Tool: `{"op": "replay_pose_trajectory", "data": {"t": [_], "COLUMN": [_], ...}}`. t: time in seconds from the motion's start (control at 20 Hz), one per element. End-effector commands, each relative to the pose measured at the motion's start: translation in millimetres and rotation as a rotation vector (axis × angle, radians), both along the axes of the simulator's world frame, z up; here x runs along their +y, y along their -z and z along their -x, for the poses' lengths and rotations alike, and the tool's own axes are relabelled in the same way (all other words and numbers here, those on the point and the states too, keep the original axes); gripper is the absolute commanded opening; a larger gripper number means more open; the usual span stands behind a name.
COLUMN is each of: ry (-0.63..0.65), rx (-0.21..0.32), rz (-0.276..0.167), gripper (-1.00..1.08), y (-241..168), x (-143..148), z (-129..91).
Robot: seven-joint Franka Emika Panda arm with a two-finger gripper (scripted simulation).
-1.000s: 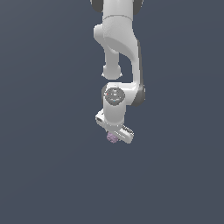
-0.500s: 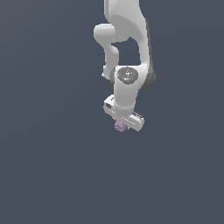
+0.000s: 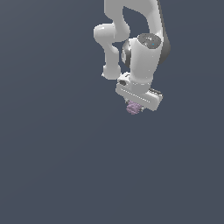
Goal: Pick up the object and move it to a goal position.
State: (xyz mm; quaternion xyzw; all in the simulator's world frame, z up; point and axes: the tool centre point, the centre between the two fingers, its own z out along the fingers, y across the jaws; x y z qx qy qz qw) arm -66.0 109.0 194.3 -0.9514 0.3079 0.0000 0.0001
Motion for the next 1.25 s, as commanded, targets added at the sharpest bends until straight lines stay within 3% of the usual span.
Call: {"op": "replay_pose_trajectory", "data": {"t": [0.0, 0.65, 1.2], "ry": [0.0, 0.001, 0.0], "rx": [-0.001, -0.001, 0.0], "rz": [0.001, 0.002, 0.0], "gripper": [-1.0, -1.0, -1.0], "y": [-22, -108, -120], "x": [15, 78, 88], "z": [14, 63, 68]}}
